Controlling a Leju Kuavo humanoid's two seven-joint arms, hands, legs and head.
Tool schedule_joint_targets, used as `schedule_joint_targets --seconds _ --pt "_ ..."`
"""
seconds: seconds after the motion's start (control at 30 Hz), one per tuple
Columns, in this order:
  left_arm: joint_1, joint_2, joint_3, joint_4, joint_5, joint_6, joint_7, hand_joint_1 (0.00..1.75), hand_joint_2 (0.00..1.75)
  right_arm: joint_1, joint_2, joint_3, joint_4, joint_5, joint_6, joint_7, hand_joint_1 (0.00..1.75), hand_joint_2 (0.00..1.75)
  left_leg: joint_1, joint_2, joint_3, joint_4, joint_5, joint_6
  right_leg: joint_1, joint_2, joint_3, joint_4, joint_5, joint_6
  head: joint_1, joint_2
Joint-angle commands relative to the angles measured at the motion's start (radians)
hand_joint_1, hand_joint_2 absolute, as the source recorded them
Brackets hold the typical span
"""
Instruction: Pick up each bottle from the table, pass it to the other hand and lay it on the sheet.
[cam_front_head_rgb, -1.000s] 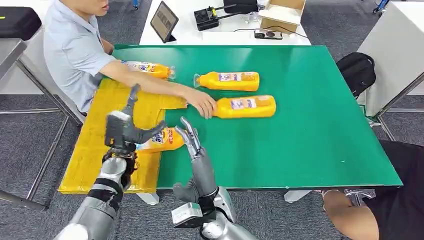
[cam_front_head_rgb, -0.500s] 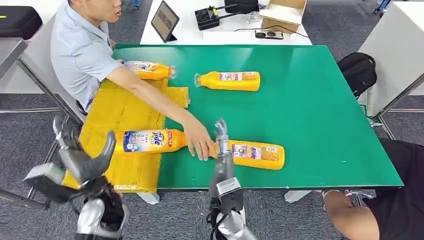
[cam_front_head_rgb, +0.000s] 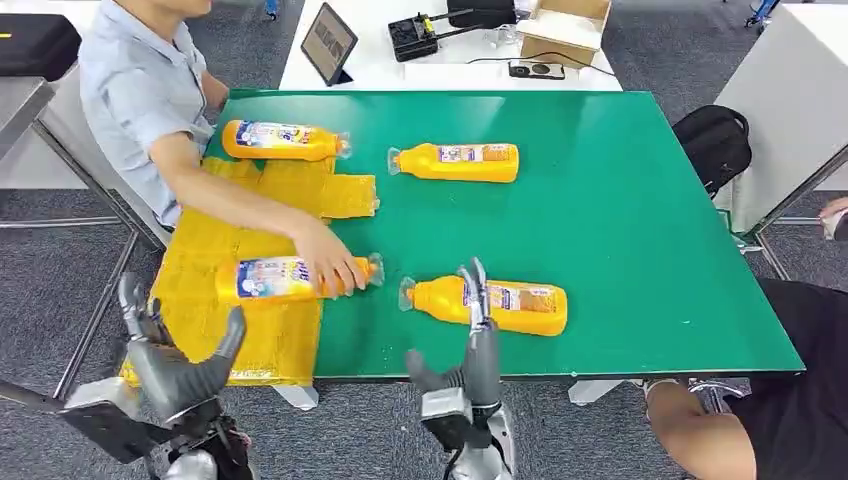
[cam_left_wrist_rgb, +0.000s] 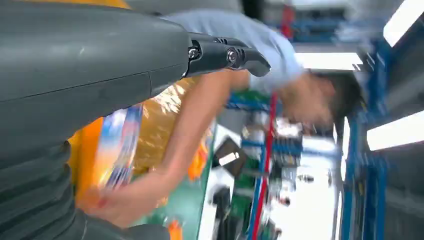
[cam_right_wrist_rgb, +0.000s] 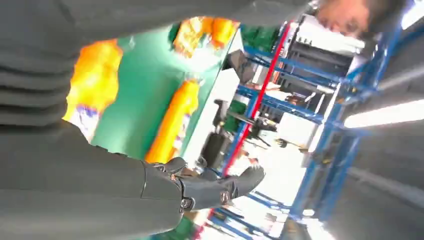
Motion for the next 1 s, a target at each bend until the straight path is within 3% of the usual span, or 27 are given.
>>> schedule_joint_targets --seconds 0.03,0.2,0.33,0.47,0.7,1.0 --pt "0.029 0.087 -0.077 0.022 -0.128 -0.116 0.022 0.00 1.75 -0.027 -0.102 -0.179 0.108 0.427 -0.003 0.238 0.00 1.75 0.000 0.000 0.006 -0.003 0.000 0.002 0.000 -0.002 0.007 -0.004 0.000 -0.002 0.000 0.000" --pt "0.070 0.071 -0.059 -0.009 -0.162 -0.110 0.049 0.00 1.75 -0.022 -0.094 -0.246 0.084 0.386 0.090 0.350 0.00 1.75 0.000 0.000 0.003 -0.002 -0.001 0.001 0.000 -0.001 0.003 -0.002 -0.001 -0.002 0.000 0.000" --pt "0.075 0.056 -0.065 -0.007 -0.178 -0.122 0.100 0.00 1.75 -0.016 -0.119 -0.294 0.094 0.580 0.008 0.441 0.00 1.75 0.000 -0.001 0.005 -0.002 -0.001 0.002 0.001 -0.002 0.005 -0.002 -0.001 -0.002 -0.001 0.000" --pt "0.084 0.061 -0.083 -0.022 -0.175 -0.145 0.136 0.00 1.75 -0.016 -0.138 -0.318 0.082 0.753 0.018 0.533 0.00 1.75 0.000 -0.001 0.004 -0.001 -0.001 0.002 0.001 -0.003 0.004 -0.002 -0.001 -0.002 0.000 0.000" --pt "0.076 0.036 -0.066 0.004 -0.299 -0.073 0.226 0.00 1.75 -0.041 -0.149 -0.321 0.071 0.863 0.104 0.656 0.00 1.75 0.000 0.000 0.002 -0.001 -0.001 0.001 0.000 -0.001 0.003 -0.001 0.000 -0.002 -0.001 0.000" --pt "0.075 0.031 -0.052 0.032 -0.282 -0.130 0.273 0.00 1.75 -0.094 -0.179 -0.308 0.104 0.949 0.154 0.738 0.00 1.75 -0.001 0.001 0.002 -0.001 0.000 0.001 0.000 0.000 0.002 -0.001 0.000 -0.001 -0.001 0.000"
